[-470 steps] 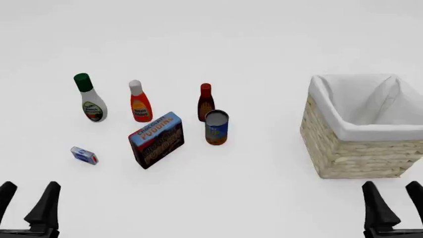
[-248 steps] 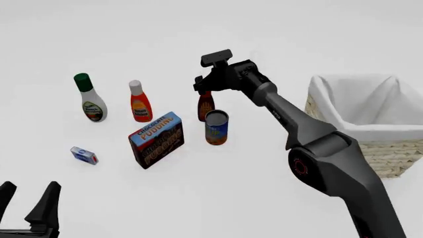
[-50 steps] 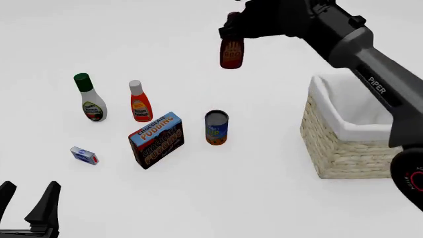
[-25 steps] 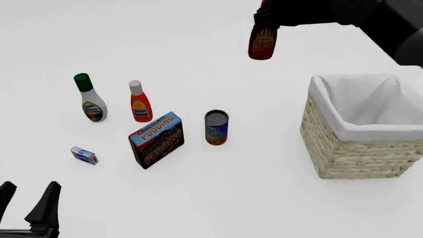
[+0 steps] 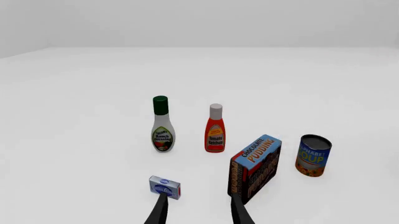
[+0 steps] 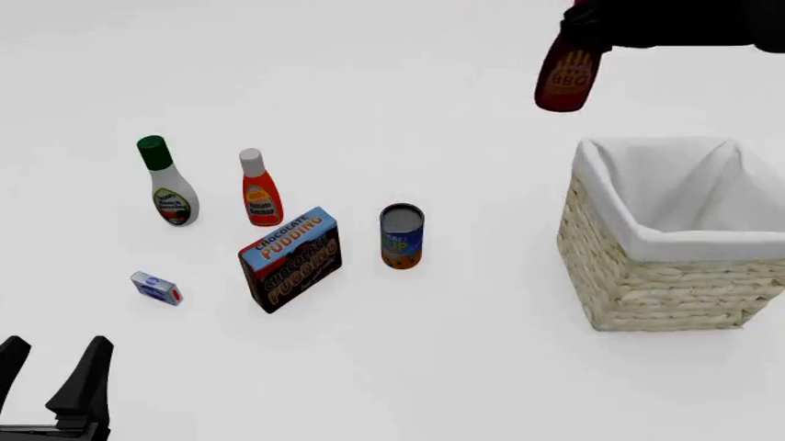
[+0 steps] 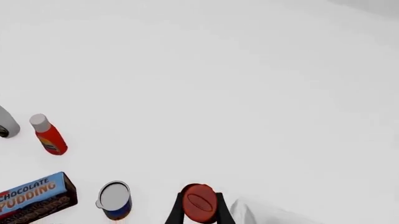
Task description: Pick the bbq sauce and place it in the basket.
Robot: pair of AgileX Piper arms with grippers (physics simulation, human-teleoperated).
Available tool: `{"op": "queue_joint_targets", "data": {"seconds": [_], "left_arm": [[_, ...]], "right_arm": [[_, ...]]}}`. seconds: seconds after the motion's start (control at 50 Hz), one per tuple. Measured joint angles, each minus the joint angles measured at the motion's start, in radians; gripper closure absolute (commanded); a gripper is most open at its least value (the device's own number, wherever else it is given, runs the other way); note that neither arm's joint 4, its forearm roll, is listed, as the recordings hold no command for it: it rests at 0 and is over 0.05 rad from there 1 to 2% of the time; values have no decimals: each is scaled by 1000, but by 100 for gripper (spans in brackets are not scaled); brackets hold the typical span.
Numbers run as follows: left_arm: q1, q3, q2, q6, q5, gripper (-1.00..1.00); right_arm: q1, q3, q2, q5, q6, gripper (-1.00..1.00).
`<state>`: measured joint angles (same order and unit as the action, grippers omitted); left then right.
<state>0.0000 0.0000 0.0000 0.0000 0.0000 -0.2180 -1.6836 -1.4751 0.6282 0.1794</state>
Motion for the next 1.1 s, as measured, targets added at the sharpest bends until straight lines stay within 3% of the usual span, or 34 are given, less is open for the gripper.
{"op": "queue_joint_targets", "data": {"seconds": [0.7,1.1], "left_arm": [[0,0,0,0,0,-100],[0,0,0,0,0,-100]], "right_arm": [[212,204,225,1,5,100],[312,340,269,-58,18,100]]}}
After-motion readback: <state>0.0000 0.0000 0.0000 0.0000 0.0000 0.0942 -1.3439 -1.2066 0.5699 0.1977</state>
